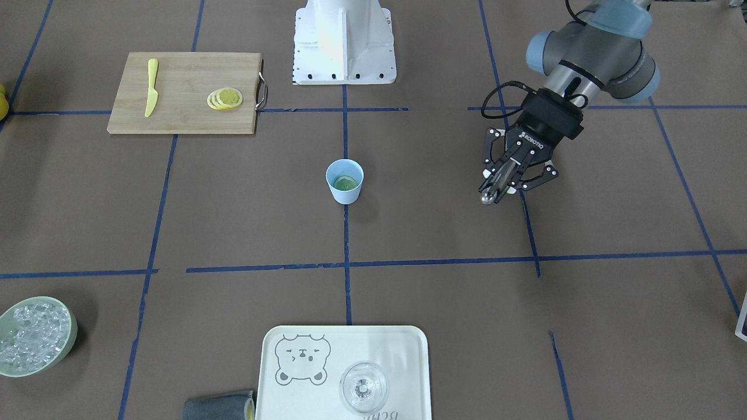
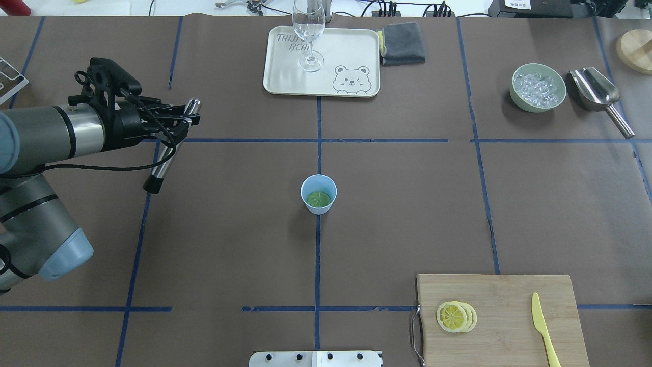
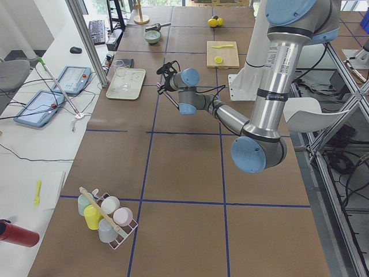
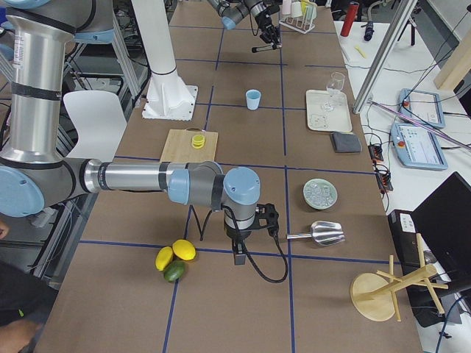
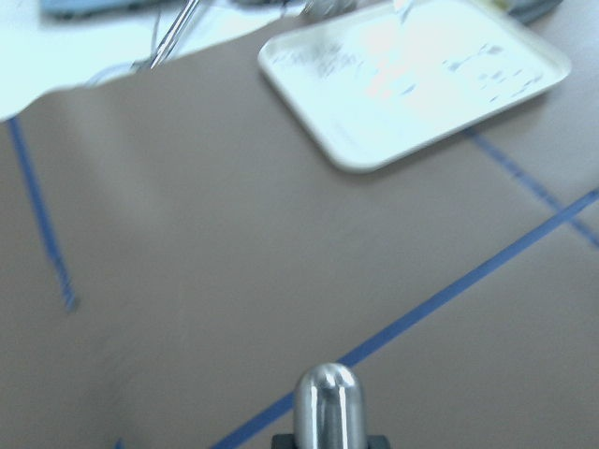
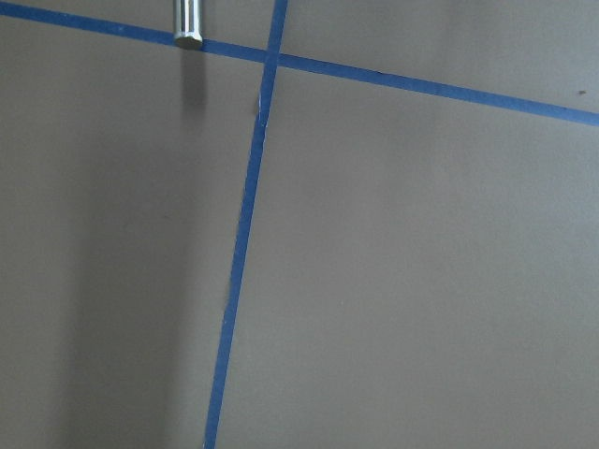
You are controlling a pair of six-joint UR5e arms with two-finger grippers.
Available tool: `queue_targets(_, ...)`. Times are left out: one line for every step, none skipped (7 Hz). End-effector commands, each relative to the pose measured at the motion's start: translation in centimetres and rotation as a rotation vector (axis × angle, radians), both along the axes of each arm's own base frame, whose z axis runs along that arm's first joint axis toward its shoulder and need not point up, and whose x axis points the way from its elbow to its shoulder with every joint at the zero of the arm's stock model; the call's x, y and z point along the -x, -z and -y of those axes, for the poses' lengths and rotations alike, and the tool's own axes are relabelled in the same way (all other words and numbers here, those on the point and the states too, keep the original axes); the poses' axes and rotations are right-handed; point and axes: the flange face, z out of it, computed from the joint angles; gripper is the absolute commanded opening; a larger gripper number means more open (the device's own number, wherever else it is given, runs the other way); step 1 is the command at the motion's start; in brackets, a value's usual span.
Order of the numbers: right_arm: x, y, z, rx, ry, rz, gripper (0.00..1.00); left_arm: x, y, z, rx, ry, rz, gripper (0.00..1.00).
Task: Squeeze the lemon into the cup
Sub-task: 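Lift the metal rod with the left gripper and carry it over the cup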
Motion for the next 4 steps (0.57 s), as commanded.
queue_targets(0.0, -0.1, 0.0, 0.003, -0.001, 0.000, 1.00, -1.9, 5.8, -0.9, -0.126, -0.005, -0.214, 0.00)
queue_targets(0.0, -0.2, 0.0, 0.004, -0.001, -0.001, 1.00, -5.9, 10.4, -2.0, -0.169, 0.012, -0.309, 0.00)
queue_targets(0.0, -0.2, 0.1, 0.007, -0.004, -0.003, 1.00, -9.1, 13.4, -4.1, -0.259, 0.022, -0.350, 0.00)
queue_targets(0.0, -0.2, 0.1, 0.008, -0.006, -0.003, 1.00, -9.3, 15.5, -4.3, -0.422, 0.059, -0.331, 0.00)
